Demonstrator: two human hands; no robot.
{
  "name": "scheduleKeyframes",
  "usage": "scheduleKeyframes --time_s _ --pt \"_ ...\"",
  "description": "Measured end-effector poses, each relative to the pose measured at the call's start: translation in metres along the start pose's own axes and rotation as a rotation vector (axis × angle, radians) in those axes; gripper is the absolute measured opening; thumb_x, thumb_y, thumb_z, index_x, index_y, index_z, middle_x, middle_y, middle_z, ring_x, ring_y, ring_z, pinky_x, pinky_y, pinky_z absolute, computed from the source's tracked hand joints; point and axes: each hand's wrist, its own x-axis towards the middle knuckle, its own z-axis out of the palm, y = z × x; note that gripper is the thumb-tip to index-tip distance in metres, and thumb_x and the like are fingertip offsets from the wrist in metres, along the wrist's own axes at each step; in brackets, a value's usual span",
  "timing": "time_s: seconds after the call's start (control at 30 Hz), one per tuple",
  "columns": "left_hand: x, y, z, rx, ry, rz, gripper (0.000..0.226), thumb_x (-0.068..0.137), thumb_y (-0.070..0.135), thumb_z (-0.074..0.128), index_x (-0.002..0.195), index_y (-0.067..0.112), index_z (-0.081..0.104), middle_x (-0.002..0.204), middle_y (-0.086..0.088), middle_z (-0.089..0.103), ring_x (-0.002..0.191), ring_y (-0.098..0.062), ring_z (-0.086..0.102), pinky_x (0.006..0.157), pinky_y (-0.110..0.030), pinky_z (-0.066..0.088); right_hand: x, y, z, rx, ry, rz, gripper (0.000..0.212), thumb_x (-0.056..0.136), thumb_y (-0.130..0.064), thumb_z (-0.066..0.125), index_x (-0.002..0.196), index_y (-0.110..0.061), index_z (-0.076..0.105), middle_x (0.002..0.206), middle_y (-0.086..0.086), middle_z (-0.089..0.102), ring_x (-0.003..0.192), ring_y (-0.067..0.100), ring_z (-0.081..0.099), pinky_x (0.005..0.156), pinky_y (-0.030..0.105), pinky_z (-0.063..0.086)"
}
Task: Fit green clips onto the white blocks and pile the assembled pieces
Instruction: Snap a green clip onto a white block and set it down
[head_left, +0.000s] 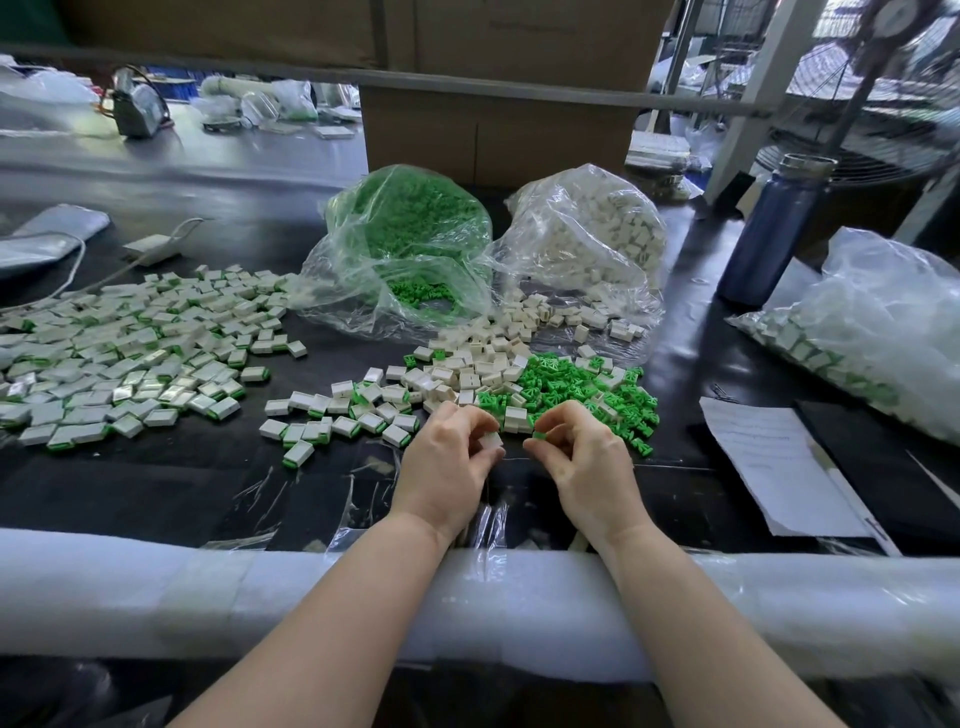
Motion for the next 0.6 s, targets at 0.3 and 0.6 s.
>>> scheduleKeyframes --time_s 0.3,0.6 --pt "0.0001 -0.0002 -0.0006 -0.205 -0.035 -0.070 0.018 0.081 0.006 0.068 0.095 0.015 0.062 0.078 0.007 0.061 0.075 -0.011 0.059 0.078 -0.020 0.050 0.0010 0.0006 0.0005 0.039 -0.009 -0.054 0.008 0.081 -0.007 0.070 0.087 -0.012 0.069 0.074 -0.010 0.062 0.070 0.005 0.057 0.068 0.010 0.045" --pt "-0.0008 0.0006 -0.0012 -0.469 -0.143 -0.119 0.023 0.087 0.001 0.059 0.089 0.024 0.059 0.089 -0.007 0.066 0.084 -0.019 0.067 0.085 -0.038 0.055 0.0005 -0.0006 -0.0007 0.191 -0.014 -0.073 0.018 0.089 -0.004 0.057 0.090 -0.019 0.067 0.087 -0.007 0.066 0.083 0.001 0.059 0.074 0.008 0.043"
